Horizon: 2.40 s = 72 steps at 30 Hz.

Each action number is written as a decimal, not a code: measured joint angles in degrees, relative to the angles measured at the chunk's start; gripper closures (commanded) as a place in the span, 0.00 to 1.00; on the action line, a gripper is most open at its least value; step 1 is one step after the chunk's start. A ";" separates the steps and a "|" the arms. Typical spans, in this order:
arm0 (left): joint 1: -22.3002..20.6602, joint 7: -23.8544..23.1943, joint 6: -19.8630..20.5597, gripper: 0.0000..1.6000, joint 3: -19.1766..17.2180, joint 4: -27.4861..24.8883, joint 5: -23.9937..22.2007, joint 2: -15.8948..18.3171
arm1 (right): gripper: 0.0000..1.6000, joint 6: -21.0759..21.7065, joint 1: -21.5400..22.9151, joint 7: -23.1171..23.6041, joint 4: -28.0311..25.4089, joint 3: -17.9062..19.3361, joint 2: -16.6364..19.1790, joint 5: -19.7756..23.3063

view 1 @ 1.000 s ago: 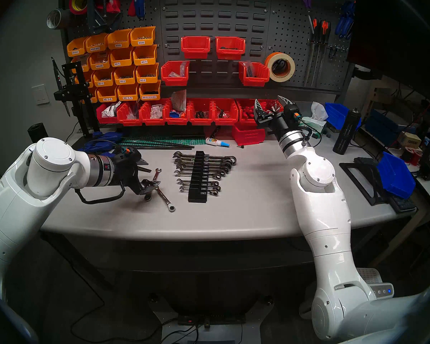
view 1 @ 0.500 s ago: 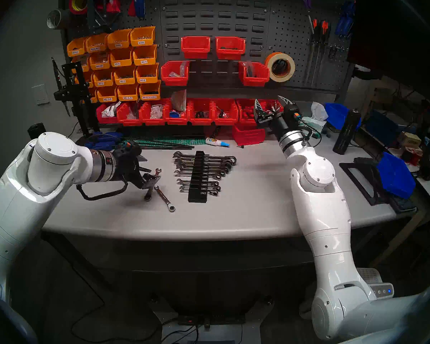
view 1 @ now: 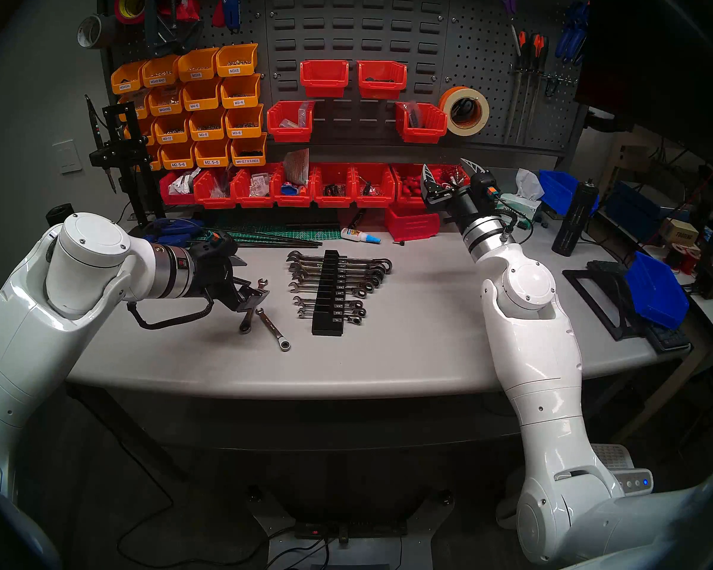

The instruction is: Put the wrenches on the table into the correct slot in the case

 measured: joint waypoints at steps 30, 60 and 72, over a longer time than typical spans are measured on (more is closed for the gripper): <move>-8.37 -3.87 1.91 0.00 9.27 5.68 5.42 2.08 | 0.00 0.00 0.00 -0.01 0.00 -0.02 0.02 0.02; -6.76 -12.36 -1.39 0.00 6.15 4.18 4.19 9.06 | 0.00 0.00 -0.01 -0.02 0.00 -0.04 0.05 0.04; -5.17 -12.42 -4.41 0.00 6.10 5.70 6.84 11.43 | 0.00 0.00 -0.01 -0.02 0.00 -0.04 0.06 0.04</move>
